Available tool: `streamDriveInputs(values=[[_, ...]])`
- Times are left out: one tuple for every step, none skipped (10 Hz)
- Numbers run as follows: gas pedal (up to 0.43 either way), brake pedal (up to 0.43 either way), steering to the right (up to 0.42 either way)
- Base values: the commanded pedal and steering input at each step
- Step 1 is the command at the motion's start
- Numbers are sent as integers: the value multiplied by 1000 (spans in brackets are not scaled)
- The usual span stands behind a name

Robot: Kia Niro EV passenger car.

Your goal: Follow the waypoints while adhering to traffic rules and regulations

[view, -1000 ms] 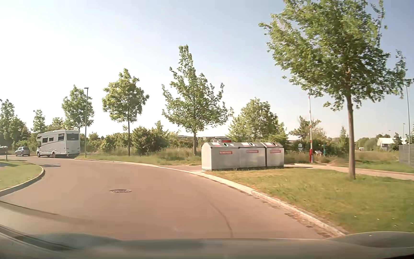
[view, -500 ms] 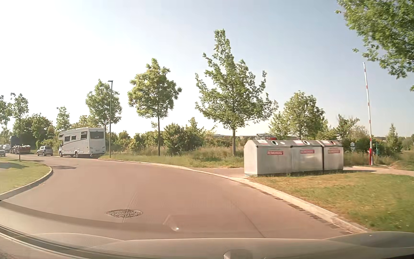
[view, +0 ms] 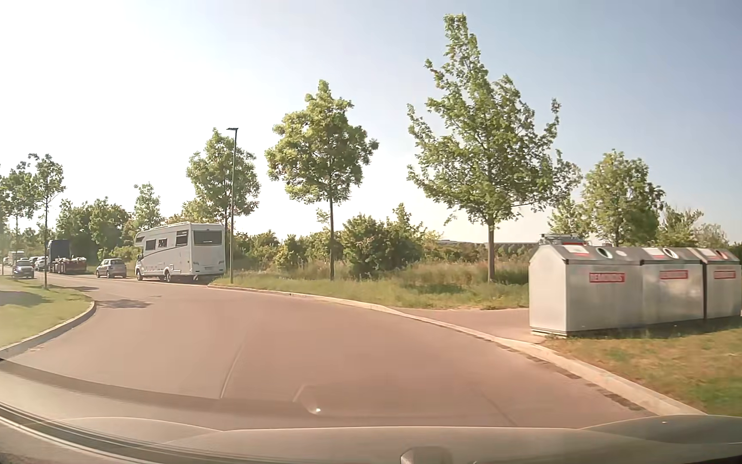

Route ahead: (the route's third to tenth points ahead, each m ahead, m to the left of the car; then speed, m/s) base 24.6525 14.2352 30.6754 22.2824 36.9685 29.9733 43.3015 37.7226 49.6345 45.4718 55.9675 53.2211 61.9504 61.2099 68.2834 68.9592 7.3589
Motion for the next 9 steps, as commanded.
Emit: streamDriveInputs(values=[[87, 0, -101], [87, 0, -101], [0, 0, -101], [0, 0, -104], [0, 0, -108], [0, 0, -111], [0, 0, -111], [0, 0, -112], [0, 0, -116]])
